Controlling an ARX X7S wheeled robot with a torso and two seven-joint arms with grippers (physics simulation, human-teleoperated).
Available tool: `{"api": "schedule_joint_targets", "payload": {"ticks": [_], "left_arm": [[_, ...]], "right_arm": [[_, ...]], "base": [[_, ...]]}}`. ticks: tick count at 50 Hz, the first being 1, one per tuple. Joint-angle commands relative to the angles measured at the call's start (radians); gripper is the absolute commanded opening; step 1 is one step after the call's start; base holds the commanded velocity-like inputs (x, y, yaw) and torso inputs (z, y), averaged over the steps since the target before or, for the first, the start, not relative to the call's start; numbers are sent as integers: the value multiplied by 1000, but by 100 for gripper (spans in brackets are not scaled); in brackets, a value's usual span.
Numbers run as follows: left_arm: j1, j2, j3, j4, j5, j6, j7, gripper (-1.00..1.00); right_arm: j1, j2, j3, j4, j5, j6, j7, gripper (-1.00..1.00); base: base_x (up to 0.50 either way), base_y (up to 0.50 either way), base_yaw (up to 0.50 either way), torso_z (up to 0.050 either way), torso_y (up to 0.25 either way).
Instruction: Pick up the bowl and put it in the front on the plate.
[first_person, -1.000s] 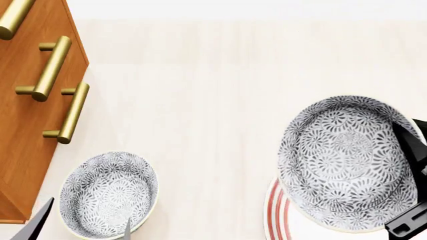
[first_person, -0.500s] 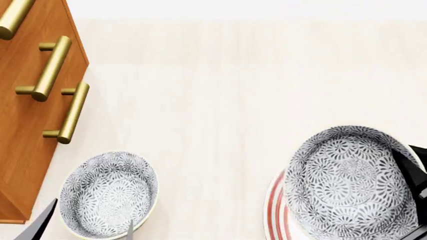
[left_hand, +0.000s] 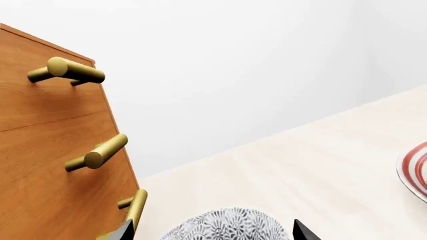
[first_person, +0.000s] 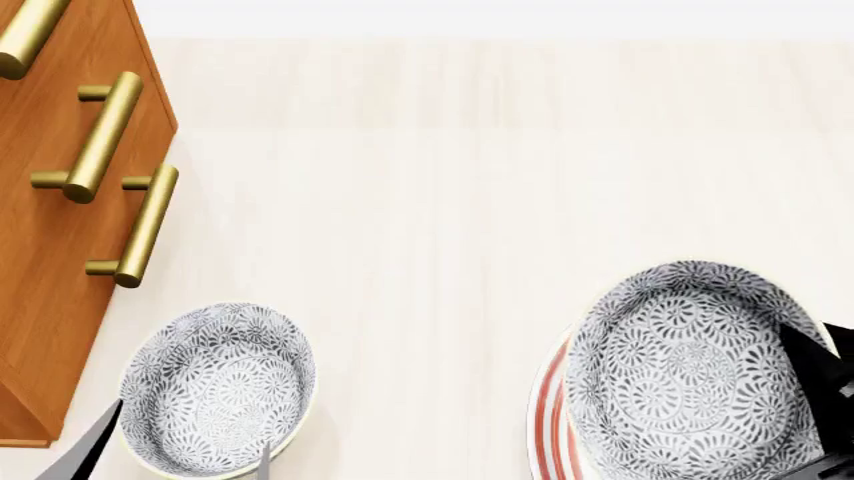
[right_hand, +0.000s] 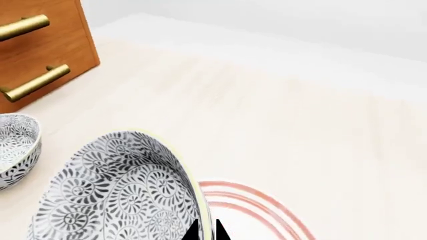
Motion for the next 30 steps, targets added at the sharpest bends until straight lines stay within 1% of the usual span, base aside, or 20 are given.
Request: {"api": "schedule_joint_targets", "payload": {"ticks": [1,6,30], "left_arm": [[-3,0,0,-9,-23,0,5,100],[-5,0,3,-10,-27,-1,6,100],[-5,-5,8,-5,-33,-10,4,100]], "right_arm": [[41,-39,-2,32,13,23,4,-100],[50,-63,-9,66,2,46,10,-100],[20,-99,-35,93,-43,55,20,-100]], "base": [[0,0,0,0,10],[0,0,0,0,0],[0,0,0,1,0]]}}
